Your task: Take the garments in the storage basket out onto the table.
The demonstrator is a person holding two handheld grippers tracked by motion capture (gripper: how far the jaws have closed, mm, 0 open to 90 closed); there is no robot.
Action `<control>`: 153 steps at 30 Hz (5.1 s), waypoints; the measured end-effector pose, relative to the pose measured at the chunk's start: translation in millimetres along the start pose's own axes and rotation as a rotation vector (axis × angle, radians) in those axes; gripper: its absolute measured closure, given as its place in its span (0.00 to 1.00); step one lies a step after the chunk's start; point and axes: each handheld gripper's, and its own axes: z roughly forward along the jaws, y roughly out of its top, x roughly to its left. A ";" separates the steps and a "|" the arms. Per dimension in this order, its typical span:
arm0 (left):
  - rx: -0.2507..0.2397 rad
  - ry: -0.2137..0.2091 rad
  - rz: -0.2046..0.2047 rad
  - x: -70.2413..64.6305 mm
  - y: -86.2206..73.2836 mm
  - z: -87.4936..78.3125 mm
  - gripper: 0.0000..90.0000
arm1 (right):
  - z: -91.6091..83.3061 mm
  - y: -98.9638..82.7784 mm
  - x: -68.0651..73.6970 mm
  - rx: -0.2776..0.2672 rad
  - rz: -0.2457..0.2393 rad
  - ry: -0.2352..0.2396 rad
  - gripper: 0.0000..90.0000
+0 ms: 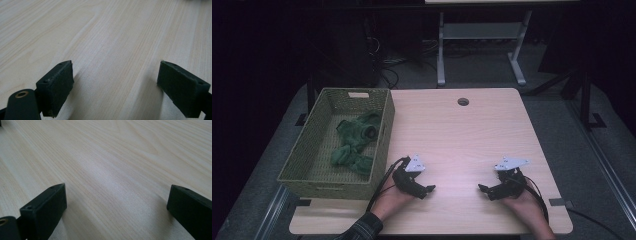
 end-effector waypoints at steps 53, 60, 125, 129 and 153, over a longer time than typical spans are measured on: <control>-0.014 -0.029 -0.009 8.5 41.6 -35.6 0.15 | -2.6 -2.8 1.6 -0.003 0.030 -0.028 0.03; -0.006 -0.030 0.003 10.4 52.4 -43.0 0.15 | -2.7 -2.8 1.6 -0.002 0.030 -0.028 0.03; -0.047 0.188 -0.116 115.3 52.5 -150.3 0.17 | -2.6 -2.8 1.1 -0.005 0.024 -0.029 0.03; -0.047 0.214 -0.137 123.5 45.1 -156.6 0.17 | -2.6 -2.7 1.1 -0.005 0.025 -0.029 0.03; 0.009 0.323 -0.207 163.7 7.7 -172.2 0.22 | -3.0 -3.4 1.0 -0.006 0.022 -0.028 0.03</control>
